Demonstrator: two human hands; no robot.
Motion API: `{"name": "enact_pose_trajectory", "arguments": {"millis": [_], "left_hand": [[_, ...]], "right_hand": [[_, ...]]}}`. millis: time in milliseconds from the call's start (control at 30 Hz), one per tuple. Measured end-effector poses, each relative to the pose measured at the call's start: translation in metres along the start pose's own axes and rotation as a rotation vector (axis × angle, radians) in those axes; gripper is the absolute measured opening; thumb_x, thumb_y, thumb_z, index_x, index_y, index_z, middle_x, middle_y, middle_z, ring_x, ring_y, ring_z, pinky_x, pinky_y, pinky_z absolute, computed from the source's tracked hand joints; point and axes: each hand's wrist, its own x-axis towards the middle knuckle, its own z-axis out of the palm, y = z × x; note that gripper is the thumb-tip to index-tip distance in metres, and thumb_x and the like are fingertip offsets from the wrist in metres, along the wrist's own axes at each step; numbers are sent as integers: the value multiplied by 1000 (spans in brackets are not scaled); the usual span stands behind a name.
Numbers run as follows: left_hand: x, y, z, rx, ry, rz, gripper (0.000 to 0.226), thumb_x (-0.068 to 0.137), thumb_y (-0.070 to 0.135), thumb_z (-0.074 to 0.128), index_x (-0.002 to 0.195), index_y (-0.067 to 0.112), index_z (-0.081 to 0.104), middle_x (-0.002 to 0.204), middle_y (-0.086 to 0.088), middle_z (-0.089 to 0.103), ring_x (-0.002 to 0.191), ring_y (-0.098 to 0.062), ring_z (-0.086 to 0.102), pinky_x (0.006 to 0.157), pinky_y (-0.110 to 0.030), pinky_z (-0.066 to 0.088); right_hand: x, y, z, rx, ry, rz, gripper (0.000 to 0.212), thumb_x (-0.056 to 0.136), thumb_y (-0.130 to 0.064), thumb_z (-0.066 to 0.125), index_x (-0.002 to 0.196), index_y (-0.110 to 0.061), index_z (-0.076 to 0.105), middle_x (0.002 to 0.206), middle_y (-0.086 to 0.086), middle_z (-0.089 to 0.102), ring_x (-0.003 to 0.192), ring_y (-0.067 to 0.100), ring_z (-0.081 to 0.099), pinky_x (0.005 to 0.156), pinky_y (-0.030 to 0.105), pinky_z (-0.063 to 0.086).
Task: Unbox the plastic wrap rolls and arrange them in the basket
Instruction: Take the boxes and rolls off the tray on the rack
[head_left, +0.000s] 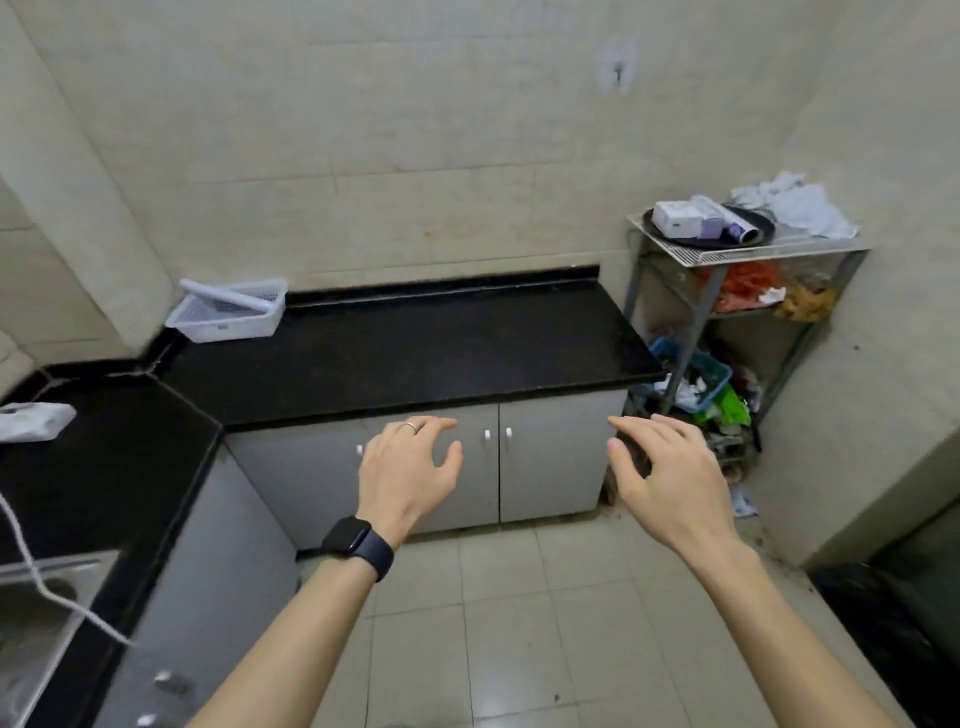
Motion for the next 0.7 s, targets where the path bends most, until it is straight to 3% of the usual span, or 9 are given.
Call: {"name": "enact_pose_trajectory", "arguments": {"millis": [300, 700], "left_hand": [[137, 25, 78, -9, -117, 116, 38, 92, 44, 52, 127, 34, 62, 128, 8, 64, 117, -22, 56, 94, -36, 45], [348, 125, 182, -8, -141, 126, 39, 92, 46, 50, 129, 35, 60, 131, 9, 62, 119, -22, 55, 96, -39, 46]], "right_hand": [[93, 63, 46, -65, -50, 146, 33, 96, -39, 56, 125, -30, 68, 122, -13, 70, 129, 18, 49, 105, 40, 43], [287, 202, 91, -60, -108, 202, 34, 96, -42, 53, 127, -34, 66, 126, -15, 68, 131, 17, 47, 106, 40, 43]]}}
